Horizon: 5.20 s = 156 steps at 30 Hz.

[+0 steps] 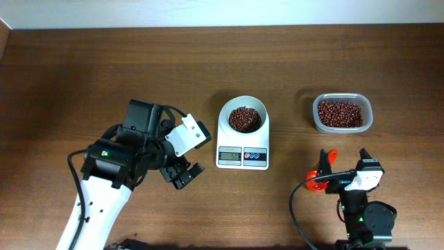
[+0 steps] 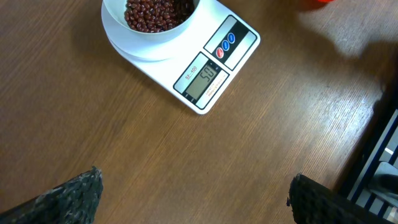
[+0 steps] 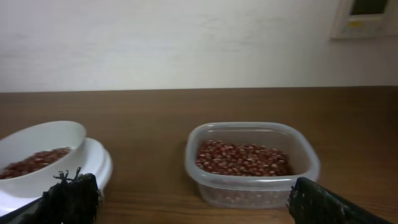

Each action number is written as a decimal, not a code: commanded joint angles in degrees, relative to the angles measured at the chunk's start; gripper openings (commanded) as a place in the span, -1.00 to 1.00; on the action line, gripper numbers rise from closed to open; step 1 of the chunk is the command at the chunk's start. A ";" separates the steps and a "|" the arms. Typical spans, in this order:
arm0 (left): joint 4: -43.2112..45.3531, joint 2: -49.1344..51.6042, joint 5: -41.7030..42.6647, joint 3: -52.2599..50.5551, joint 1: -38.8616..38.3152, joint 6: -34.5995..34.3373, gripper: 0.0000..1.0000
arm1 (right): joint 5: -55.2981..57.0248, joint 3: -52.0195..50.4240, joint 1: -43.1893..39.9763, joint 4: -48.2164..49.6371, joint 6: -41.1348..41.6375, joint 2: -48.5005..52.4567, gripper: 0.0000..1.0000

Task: Scoop and weigh 50g on scale

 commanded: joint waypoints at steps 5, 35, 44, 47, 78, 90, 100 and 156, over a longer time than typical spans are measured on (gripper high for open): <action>0.07 -0.22 1.01 0.83 0.24 0.90 0.98 | 2.12 -0.35 -0.57 -0.63 -4.50 -0.61 0.98; 0.07 -0.22 1.01 0.83 0.24 0.90 0.98 | 2.12 -0.35 -0.50 -0.66 -6.32 -0.61 0.97; 0.07 -0.22 1.01 0.83 0.24 0.90 0.98 | 3.15 -0.35 -0.46 -0.55 -4.87 -0.59 0.97; 0.07 -0.22 1.01 0.83 0.24 0.90 0.97 | 3.15 -0.35 -0.46 -0.55 -4.87 -0.59 0.97; -6.34 -18.01 -1.51 -1.68 0.26 0.90 0.98 | 3.15 -0.35 -0.46 -0.52 -4.87 -0.59 0.98; 11.06 -55.10 2.08 -27.76 7.91 -17.03 0.98 | 3.15 -0.35 -0.46 -0.50 -4.87 -0.59 0.98; 39.10 -66.69 -6.67 -52.85 10.45 -34.38 0.98 | 3.15 -0.35 -0.46 -0.52 -4.87 -0.59 0.97; 58.23 -66.69 -20.87 -65.53 16.17 -32.09 0.98 | 3.15 -0.35 -0.46 -0.50 -4.87 -0.59 0.98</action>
